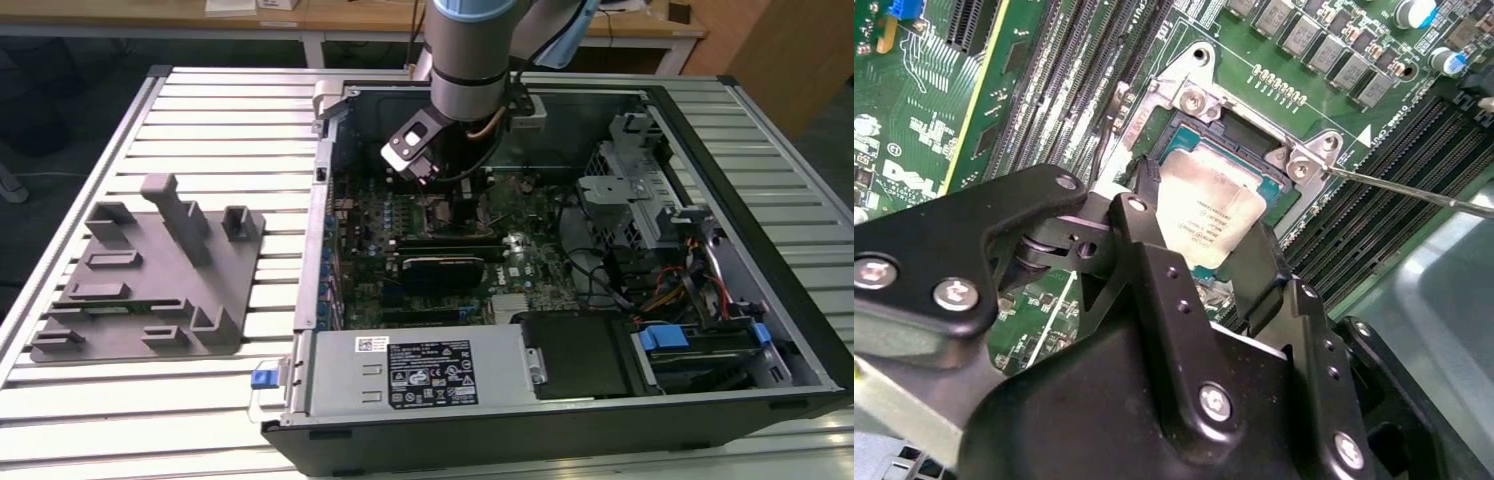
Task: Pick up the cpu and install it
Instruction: 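Place the cpu into insertion slot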
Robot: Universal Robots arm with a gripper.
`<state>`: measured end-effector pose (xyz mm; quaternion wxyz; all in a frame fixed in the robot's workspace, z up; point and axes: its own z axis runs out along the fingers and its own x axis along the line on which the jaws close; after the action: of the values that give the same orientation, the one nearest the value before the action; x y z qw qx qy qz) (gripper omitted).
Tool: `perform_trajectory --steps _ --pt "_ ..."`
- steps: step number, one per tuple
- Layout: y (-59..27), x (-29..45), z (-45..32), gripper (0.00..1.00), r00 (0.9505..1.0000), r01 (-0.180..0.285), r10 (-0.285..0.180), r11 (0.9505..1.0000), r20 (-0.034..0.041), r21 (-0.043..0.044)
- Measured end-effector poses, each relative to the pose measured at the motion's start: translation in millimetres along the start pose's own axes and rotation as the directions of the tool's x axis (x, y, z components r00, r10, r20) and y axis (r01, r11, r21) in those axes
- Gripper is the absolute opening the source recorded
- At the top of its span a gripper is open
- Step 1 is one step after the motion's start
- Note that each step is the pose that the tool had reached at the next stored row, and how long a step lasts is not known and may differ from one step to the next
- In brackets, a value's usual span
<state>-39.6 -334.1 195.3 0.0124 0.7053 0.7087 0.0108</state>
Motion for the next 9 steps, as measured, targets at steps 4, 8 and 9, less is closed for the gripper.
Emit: perform_trajectory --steps 4,8,9 --pt "0.0 0.0 0.7 0.53 1.0000 0.000 0.000 1.0000 -0.0008 0.0001" --pt "0.0 0.0 0.8 0.53 1.0000 0.000 0.000 1.0000 -0.0013 -0.0001" --pt "0.0 0.0 0.8 0.53 1.0000 0.000 0.000 1.0000 -0.0013 -0.0001"
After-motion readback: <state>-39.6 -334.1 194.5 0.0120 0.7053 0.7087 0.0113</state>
